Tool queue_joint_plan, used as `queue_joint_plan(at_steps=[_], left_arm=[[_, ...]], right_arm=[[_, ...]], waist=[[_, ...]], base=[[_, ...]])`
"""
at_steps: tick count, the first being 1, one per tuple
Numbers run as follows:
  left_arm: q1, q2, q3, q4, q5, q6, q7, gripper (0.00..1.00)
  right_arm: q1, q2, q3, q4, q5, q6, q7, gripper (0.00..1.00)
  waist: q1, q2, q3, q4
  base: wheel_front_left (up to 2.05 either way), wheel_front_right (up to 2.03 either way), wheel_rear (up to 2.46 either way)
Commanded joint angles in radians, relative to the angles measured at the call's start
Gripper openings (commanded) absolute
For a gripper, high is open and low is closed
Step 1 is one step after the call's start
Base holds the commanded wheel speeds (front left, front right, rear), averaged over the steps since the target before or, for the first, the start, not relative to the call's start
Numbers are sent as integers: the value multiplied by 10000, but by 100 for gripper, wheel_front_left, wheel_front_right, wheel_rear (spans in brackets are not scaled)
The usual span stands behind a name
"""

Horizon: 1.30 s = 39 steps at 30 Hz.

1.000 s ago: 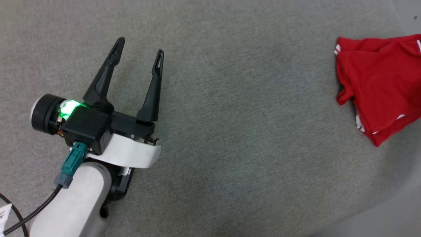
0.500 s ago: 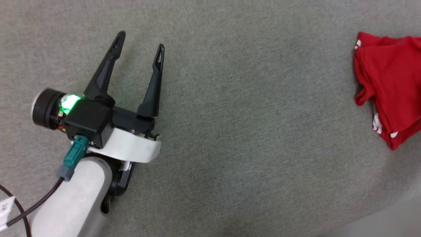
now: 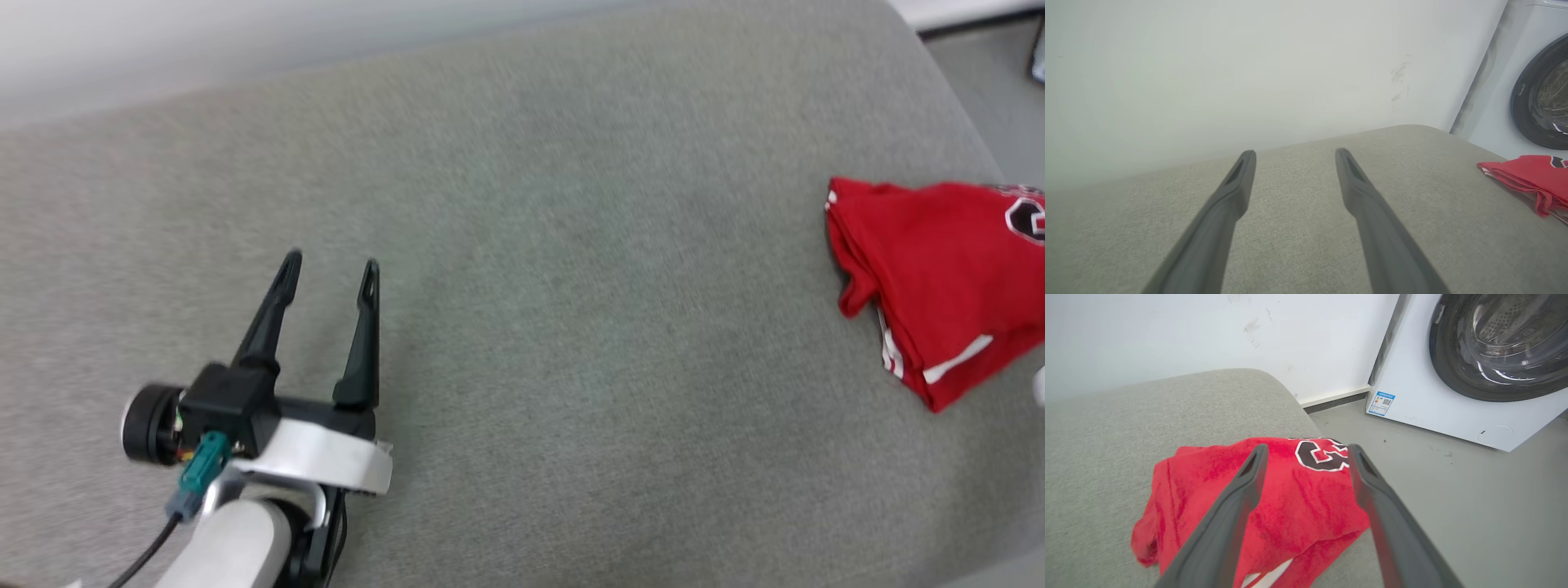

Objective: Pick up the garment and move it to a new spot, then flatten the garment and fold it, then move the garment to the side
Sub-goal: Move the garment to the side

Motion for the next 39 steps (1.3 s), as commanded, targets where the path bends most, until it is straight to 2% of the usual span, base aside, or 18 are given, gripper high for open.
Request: queue_joint_plan(at_steps=[1, 7, 12, 18, 23, 32, 39], left_arm=[[300, -73, 85, 53, -90, 127, -106, 100], [1194, -357, 346, 336, -453, 434, -350, 100], [1605, -479, 488, 503, -528, 512, -446, 100], [1807, -462, 614, 810, -481, 476, -522, 100], [1975, -413, 581, 1045, -379, 467, -530, 100], [2364, -423, 427, 1576, -337, 265, -557, 100], [2367, -480, 423, 1948, -403, 75, -573, 100]], right_arm=[[614, 331, 118, -686, -32, -8, 6, 100], [2668, 1694, 534, -3395, -18, -8, 228, 100], [3632, 2384, 1113, -4460, 154, -8, 282, 100], [4161, 2686, 1849, -5115, 185, -8, 125, 100], [4671, 2784, 2155, -5790, -530, -6, 75, 100], [5847, 2895, 2155, -6895, -1104, -8, 507, 100], [6132, 2936, 2152, -7054, -1005, -6, 703, 100]], waist=[[1, 0, -729, 444], [1, 0, -1612, 1132], [1, 0, -2127, 1769], [1, 0, -2589, 2440], [1, 0, -2927, 2735], [1, 0, -3416, 2676], [1, 0, -3497, 2543]], base=[[0, 0, 0], [0, 0, 0], [0, 0, 0], [0, 0, 0], [0, 0, 0], [0, 0, 0], [0, 0, 0]])
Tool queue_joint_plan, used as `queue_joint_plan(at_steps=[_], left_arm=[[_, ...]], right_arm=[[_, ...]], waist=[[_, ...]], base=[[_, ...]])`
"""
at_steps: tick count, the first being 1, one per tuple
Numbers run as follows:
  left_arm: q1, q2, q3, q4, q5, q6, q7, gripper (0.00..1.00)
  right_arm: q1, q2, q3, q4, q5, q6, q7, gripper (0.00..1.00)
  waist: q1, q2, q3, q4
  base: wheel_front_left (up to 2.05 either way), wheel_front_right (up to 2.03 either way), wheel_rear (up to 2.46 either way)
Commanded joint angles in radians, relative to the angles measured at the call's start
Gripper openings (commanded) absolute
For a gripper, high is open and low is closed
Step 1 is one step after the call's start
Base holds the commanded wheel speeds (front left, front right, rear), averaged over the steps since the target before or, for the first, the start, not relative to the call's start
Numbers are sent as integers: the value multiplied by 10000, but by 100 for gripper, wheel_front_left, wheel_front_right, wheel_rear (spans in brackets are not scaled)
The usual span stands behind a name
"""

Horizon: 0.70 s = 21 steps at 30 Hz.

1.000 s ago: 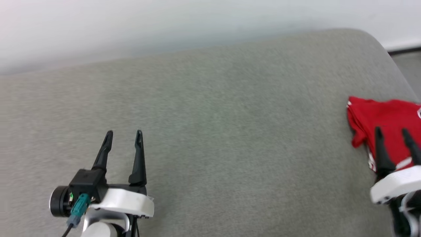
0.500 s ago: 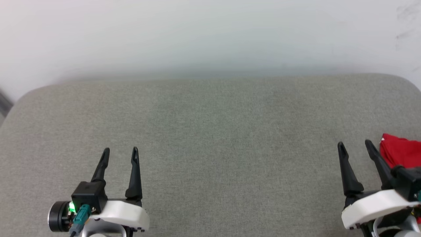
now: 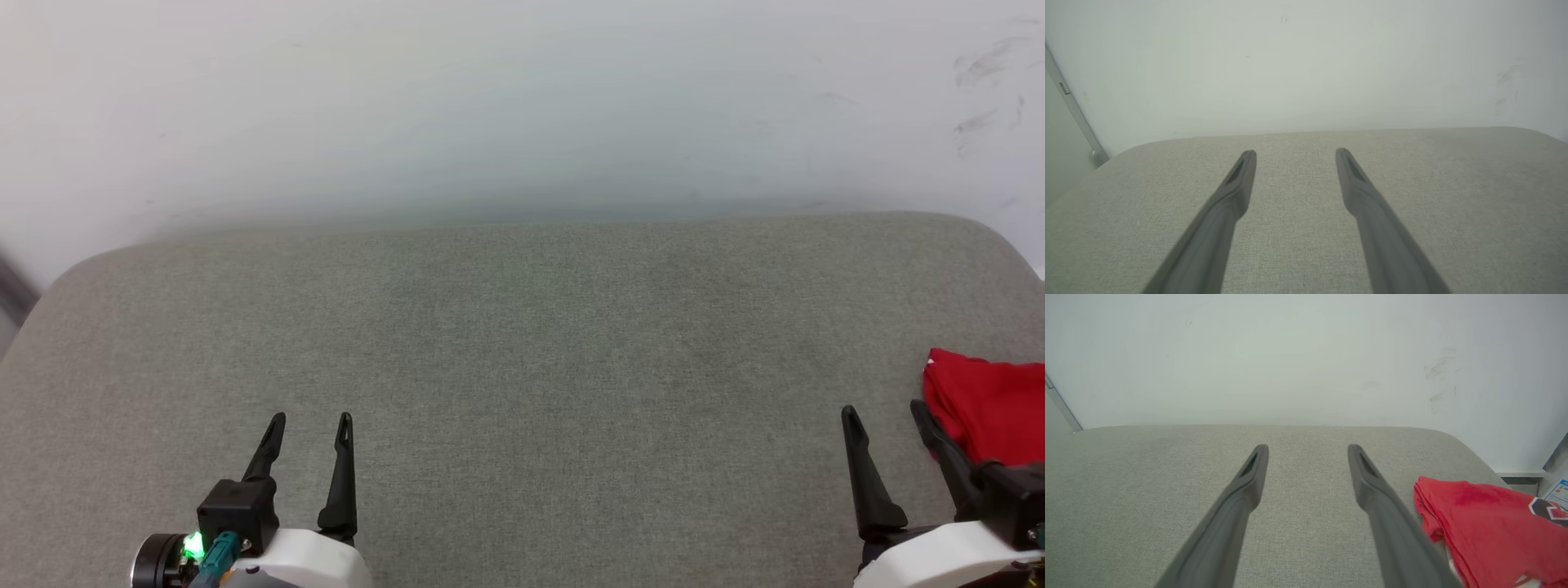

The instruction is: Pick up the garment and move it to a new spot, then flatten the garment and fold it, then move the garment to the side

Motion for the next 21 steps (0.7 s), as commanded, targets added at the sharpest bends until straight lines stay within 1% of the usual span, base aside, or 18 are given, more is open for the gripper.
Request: queue_joint_plan(at_steps=[1, 14, 17, 18, 21], left_arm=[[26, -4, 48, 37, -15, -25, -55, 100], [-241, -170, 197, 382, -20, -241, -69, 100], [-280, -117, 129, 494, 53, -275, -63, 100], [-154, -139, 125, 486, 14, -271, 0, 0], [32, -249, 38, 702, -37, -279, 32, 0]], right_arm=[[83, 58, 43, -29, 47, -4, -10, 100], [-184, 65, 166, 41, 103, -4, -37, 100], [-153, 64, 179, 46, 136, -4, -36, 100], [-117, 27, 174, 56, 120, 0, -8, 0], [15, 29, 203, 327, 158, 2, 0, 0]], waist=[[1, 0, -5, -26], [1, 0, 85, -12], [1, 0, 98, -6], [2, 0, 99, -7], [2, 0, 102, -6]], base=[[0, 0, 0], [0, 0, 0], [0, 0, 0], [0, 0, 0], [0, 0, 0]])
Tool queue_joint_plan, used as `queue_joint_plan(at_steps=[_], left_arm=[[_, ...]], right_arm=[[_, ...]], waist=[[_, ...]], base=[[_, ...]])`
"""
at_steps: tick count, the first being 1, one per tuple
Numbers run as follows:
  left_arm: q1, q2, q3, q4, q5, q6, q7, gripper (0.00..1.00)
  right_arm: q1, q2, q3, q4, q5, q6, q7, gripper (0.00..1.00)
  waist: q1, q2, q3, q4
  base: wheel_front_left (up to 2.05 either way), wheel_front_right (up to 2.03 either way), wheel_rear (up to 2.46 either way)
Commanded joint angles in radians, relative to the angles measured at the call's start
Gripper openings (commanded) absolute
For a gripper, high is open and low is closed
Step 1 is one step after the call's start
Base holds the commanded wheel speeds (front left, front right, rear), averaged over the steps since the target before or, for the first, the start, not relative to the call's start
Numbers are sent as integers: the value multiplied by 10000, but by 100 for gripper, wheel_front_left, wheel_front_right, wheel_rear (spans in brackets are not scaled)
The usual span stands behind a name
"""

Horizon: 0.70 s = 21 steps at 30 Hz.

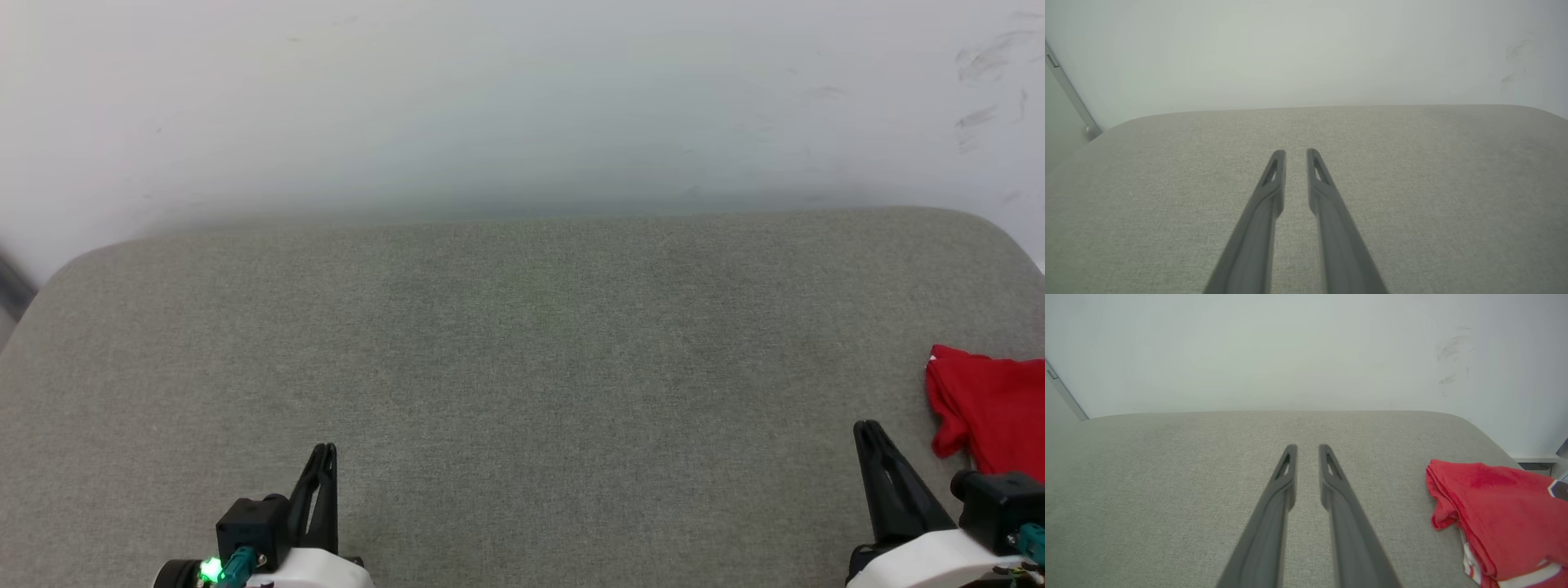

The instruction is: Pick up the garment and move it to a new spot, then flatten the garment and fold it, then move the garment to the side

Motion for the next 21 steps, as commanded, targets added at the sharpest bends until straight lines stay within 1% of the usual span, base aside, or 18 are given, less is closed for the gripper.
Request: queue_joint_plan(at_steps=[1, 10, 21], left_arm=[[-11, -30, 65, -31, -143, -45, 36, 0], [-109, -359, 663, 46, -1591, -525, 450, 0], [-257, -723, 1321, 208, -3143, -1080, 906, 0]], right_arm=[[-15, 0, 18, 2, 179, 0, -25, 0], [-340, -96, 55, 486, 2135, -1, -69, 0], [-705, -176, 80, 1035, 4209, -1, -110, 0]], waist=[[0, 0, 2, 2], [0, 0, 28, 20], [0, 0, 58, 41]], base=[[0, 0, 0], [0, 0, 0], [0, 0, 0]])
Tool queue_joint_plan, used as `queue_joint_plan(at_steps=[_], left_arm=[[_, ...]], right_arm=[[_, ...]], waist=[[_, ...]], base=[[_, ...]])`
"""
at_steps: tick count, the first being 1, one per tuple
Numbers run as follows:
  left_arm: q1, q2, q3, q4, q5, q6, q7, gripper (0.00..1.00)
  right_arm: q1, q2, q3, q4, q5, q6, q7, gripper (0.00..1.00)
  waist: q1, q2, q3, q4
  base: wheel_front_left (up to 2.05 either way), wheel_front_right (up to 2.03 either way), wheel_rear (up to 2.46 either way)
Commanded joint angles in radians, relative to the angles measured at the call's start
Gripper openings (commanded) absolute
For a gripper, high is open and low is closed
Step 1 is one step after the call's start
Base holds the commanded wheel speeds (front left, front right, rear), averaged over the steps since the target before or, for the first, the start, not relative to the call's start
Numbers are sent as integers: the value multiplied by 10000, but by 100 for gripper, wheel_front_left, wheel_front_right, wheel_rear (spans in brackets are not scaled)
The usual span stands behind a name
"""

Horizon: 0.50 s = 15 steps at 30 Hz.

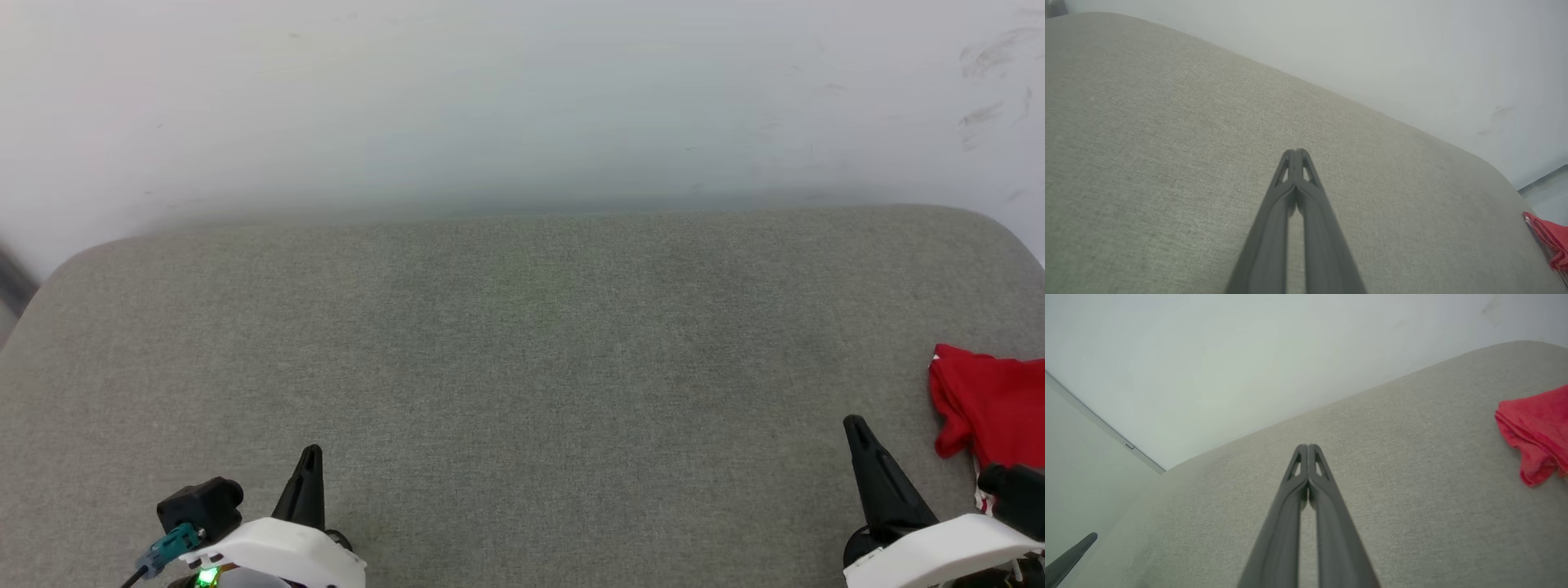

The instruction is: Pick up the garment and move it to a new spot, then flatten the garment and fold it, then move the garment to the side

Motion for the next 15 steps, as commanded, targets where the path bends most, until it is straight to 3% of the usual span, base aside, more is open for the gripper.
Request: queue_joint_plan(at_steps=[1, 15], left_arm=[[-306, -8, 217, -86, -322, -139, 74, 0], [-444, -424, 949, 34, -1996, -731, 583, 0]], right_arm=[[-324, -89, 2, -23, 449, 1, -61, 0], [-705, -146, -9, 560, 2667, 0, -73, 0]], waist=[[0, 0, 4, 3], [0, 0, 43, 31]], base=[[0, 0, 0], [0, 0, 0]])
